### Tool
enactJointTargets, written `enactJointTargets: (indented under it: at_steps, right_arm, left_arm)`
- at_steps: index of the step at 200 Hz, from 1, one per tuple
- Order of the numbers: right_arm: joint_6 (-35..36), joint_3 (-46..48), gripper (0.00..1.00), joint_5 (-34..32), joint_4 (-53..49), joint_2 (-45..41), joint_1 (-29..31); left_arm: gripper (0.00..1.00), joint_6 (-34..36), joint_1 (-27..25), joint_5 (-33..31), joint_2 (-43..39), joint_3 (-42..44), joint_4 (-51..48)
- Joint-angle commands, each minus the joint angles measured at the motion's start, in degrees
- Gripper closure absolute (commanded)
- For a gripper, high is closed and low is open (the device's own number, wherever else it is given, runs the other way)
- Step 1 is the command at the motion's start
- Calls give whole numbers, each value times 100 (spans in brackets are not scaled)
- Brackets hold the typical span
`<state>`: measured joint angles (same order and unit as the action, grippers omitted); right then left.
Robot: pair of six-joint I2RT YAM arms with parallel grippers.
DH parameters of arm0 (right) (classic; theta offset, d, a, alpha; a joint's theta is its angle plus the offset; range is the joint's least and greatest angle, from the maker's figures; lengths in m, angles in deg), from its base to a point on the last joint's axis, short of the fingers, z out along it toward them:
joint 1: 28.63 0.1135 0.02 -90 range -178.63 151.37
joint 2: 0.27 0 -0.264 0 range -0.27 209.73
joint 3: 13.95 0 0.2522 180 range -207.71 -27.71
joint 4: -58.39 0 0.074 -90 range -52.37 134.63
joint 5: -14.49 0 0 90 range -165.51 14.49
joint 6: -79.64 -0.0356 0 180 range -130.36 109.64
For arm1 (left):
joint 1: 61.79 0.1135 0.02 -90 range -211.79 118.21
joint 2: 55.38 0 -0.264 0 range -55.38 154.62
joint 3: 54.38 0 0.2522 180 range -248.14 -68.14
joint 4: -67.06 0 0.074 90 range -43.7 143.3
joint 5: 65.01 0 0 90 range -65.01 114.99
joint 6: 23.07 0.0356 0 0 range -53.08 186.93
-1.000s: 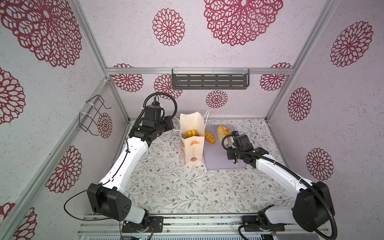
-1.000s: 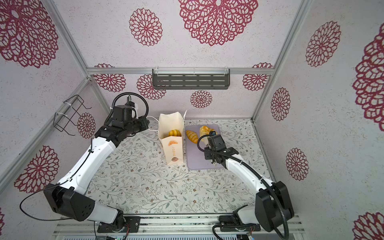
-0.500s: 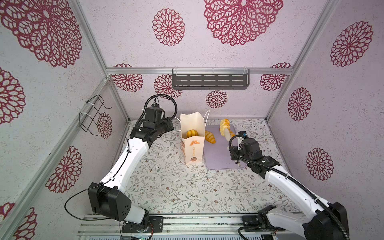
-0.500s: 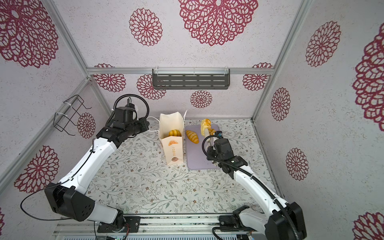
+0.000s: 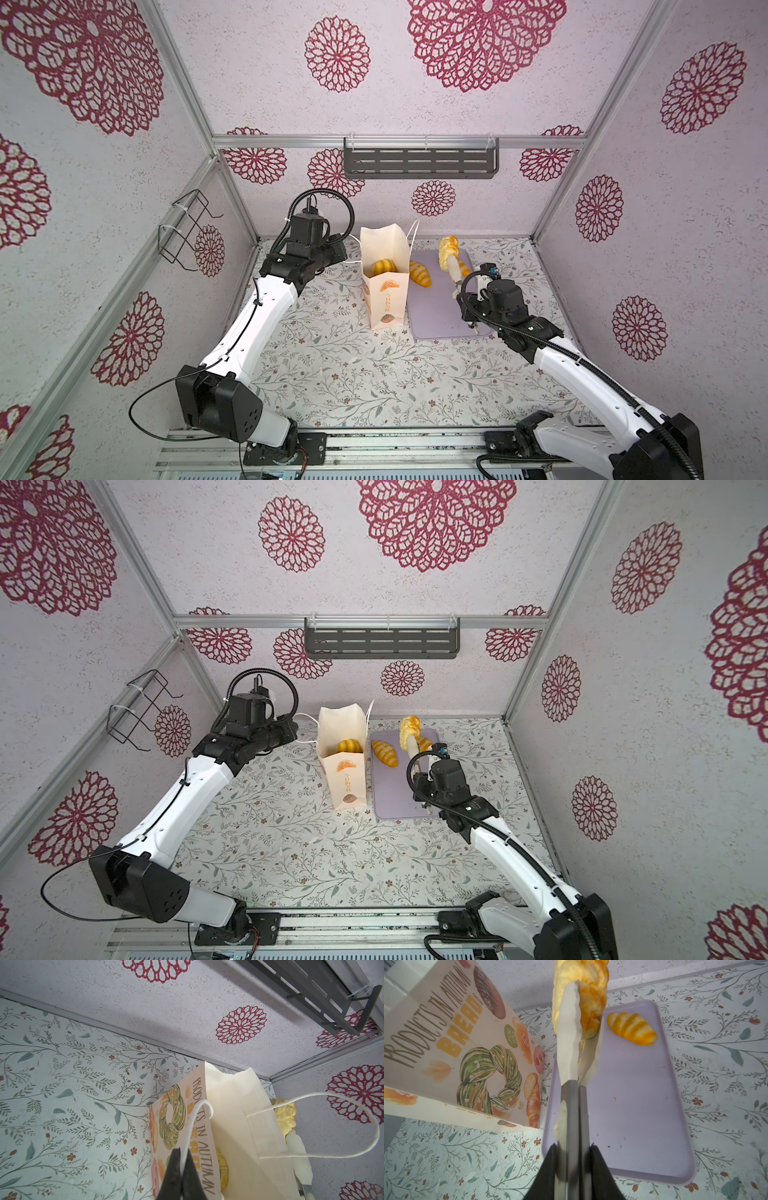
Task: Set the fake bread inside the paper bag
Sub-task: 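Lift the striped bun with the tongs and carry it toward the bag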
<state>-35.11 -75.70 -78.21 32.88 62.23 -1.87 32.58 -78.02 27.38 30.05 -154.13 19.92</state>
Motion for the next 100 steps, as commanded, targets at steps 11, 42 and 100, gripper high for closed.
enactJointTargets:
  at_steps: [11, 42, 100]
  right_arm:
    - [-183, -91, 100, 102, 590, -176, -29]
    - [-155, -82, 100, 241, 733, -247, -20]
    - [-144, -5, 100, 407, 947, -441, -13]
  left_arm:
    - [100, 76, 12, -20, -80, -58, 60]
    - [100, 81, 9, -45, -84, -50, 60]
    - [100, 87, 11, -72, -61, -66, 43]
